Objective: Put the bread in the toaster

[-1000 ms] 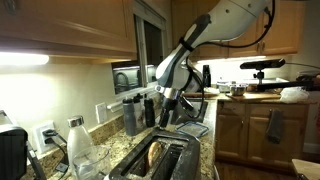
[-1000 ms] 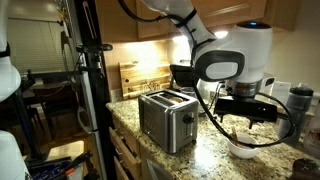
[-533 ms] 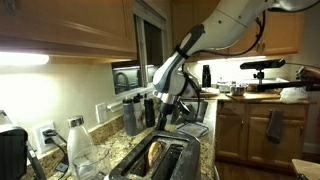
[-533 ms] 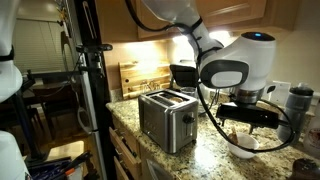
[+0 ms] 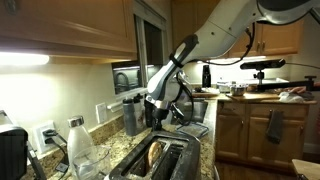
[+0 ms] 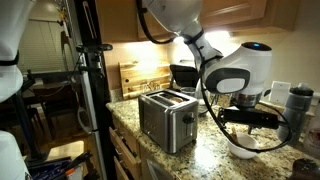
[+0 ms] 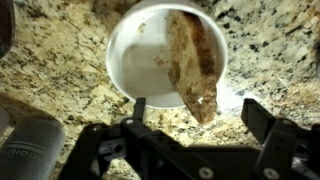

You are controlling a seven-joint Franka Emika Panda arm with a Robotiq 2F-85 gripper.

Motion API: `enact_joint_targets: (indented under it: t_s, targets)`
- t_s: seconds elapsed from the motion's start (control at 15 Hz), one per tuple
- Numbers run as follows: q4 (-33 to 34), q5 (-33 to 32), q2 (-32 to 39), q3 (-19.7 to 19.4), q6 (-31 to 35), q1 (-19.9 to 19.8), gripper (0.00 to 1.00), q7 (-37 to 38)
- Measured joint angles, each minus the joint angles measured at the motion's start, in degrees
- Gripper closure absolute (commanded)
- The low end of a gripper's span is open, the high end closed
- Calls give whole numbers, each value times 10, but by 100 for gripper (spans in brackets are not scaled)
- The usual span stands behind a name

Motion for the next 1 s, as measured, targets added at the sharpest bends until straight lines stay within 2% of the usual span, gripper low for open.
enact_joint_targets:
  t_s: [0.6, 0.8, 0.87, 1.0]
  targets:
    - [25, -29, 18, 6, 0, -1, 90, 17]
    - [37, -44, 17, 4, 2, -1, 94, 55]
    - [41, -52, 17, 3, 2, -1, 91, 70]
    - [49, -68, 17, 0, 2, -1, 91, 100]
